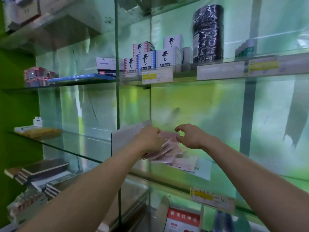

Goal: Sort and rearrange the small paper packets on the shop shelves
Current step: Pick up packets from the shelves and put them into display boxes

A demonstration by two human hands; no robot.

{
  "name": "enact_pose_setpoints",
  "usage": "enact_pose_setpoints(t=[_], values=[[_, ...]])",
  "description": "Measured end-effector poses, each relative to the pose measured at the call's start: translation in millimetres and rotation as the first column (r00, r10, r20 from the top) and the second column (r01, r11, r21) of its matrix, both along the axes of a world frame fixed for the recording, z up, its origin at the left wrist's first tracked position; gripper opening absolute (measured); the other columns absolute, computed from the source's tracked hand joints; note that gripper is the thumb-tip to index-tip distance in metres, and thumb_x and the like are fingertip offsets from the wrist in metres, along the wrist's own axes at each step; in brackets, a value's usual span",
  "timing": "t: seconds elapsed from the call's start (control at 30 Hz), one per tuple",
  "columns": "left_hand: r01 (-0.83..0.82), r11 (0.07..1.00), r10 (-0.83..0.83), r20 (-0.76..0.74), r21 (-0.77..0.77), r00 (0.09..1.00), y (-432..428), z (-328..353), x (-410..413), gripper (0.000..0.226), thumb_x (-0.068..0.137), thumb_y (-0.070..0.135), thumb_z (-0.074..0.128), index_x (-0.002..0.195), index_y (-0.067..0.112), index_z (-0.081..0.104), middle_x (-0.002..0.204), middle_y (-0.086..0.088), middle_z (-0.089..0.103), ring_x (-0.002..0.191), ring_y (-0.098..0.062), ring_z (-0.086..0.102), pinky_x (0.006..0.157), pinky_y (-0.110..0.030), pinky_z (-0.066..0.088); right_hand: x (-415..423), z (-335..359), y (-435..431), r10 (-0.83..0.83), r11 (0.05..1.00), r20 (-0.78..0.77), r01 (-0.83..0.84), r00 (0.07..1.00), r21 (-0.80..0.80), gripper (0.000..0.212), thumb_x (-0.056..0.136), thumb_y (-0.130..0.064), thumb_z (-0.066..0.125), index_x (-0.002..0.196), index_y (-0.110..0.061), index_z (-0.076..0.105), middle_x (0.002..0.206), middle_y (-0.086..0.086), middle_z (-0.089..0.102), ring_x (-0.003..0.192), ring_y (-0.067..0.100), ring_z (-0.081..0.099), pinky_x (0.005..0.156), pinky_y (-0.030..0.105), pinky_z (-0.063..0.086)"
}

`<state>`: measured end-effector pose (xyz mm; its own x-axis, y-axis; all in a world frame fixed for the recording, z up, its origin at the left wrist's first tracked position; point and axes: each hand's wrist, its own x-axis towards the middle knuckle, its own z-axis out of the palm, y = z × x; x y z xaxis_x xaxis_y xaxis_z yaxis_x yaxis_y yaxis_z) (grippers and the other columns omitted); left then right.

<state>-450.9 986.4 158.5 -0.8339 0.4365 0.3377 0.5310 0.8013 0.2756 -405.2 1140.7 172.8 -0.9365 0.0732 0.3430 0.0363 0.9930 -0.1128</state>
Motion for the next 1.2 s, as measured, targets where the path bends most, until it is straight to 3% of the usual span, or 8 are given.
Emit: enact_pose_setpoints(t=[0.13,0.2,0.3,0.5,0.73,0.97,1.07,1.2], values=[[0.033,0.986,-0.057,0.140,0.165,0.989,6.1,0.6,-17.9,0.024,0.097,0.017,0.042,0.076,0.024,0.052,0.094,-0.007,0.053,0.091,-0.019,0.047,0.076,-0.028,0.039,-28.7,-4.4,7.1,-0.023,1.000,0.021,0.023,1.000,-0.011,0.044,0.097,-0.018,0.045,0.141,-0.018,0.043,0.147,0.005,0.041,0.132,0.027,0.040,0.106,0.031,0.033],[0.059,0.983,-0.091,0.180,0.177,0.979,7.1,2.5,-22.9,0.025,0.099,0.016,0.040,0.103,0.013,0.064,0.113,-0.014,0.059,0.101,-0.020,0.051,0.089,-0.030,0.041,-39.9,-3.0,8.9,-0.028,0.999,0.042,0.029,0.999,-0.037,0.045,0.096,-0.017,0.046,0.141,-0.017,0.042,0.148,0.005,0.041,0.133,0.027,0.038,0.108,0.032,0.033],[0.091,0.975,-0.122,0.145,0.201,0.982,6.8,4.6,-29.8,0.040,0.100,0.016,0.039,0.139,0.007,0.046,0.142,-0.010,0.049,0.127,-0.024,0.047,0.099,-0.025,0.035,-55.1,-1.0,9.3,-0.032,0.998,0.077,0.036,0.997,-0.052,0.048,0.094,-0.010,0.046,0.142,-0.013,0.040,0.150,0.005,0.038,0.136,0.023,0.036,0.109,0.029,0.032],[0.142,0.980,-0.149,0.039,0.141,0.988,-0.2,1.5,-50.4,0.043,0.099,0.016,0.041,0.141,0.009,0.043,0.143,-0.011,0.046,0.129,-0.024,0.046,0.099,-0.025,0.037,-89.1,-21.0,9.6,-0.152,0.988,0.045,0.151,0.987,0.022,0.035,0.091,-0.009,0.044,0.125,-0.010,0.056,0.130,0.010,0.057,0.118,0.029,0.054,0.095,0.035,0.047],[0.112,0.990,-0.121,-0.105,-0.082,0.987,-0.1,-19.0,-81.2,0.049,0.093,0.028,0.050,0.140,0.018,0.044,0.138,-0.010,0.052,0.125,-0.031,0.048,0.101,-0.041,0.042,-88.2,-30.3,6.8,-0.254,0.960,-0.060,0.259,0.965,0.103,0.023,0.088,-0.010,0.048,0.106,-0.009,0.063,0.114,0.012,0.058,0.104,0.031,0.060,0.077,0.029,0.041],[0.067,0.994,-0.097,-0.440,-0.084,0.893,13.6,-8.9,-76.5,0.058,0.088,0.031,0.054,0.141,0.020,0.035,0.142,-0.004,0.042,0.131,-0.026,0.035,0.100,-0.042,0.032,-53.2,1.6,6.0,-0.108,0.955,-0.280,0.177,0.954,0.236,0.022,0.093,-0.017,0.045,0.109,-0.015,0.059,0.112,0.009,0.061,0.099,0.033,0.061,0.080,0.035,0.044],[0.034,0.999,-0.017,-0.454,0.029,0.891,19.4,-1.1,-70.8,0.014,0.088,0.026,0.051,0.099,0.020,0.058,0.104,-0.008,0.065,0.103,-0.030,0.058,0.080,-0.036,0.039,-46.6,9.6,1.3,-0.035,0.996,-0.356,0.060,0.934,0.059,0.025,0.092,-0.018,0.048,0.114,-0.012,0.057,0.114,0.009,0.064,0.103,0.030,0.060,0.083,0.034,0.043],[0.034,0.943,0.049,-0.239,0.331,0.970,12.0,3.7,-70.2,0.027,0.092,0.029,0.051,0.069,0.015,0.045,0.078,-0.007,0.056,0.082,-0.031,0.057,0.063,-0.031,0.040,-49.7,8.9,0.3,-0.131,0.892,-0.343,-0.041,0.930,-0.450,0.056,0.086,-0.009,0.059,0.139,-0.009,0.040,0.122,0.010,0.061,0.100,0.033,0.064,0.089,0.043,0.051]])
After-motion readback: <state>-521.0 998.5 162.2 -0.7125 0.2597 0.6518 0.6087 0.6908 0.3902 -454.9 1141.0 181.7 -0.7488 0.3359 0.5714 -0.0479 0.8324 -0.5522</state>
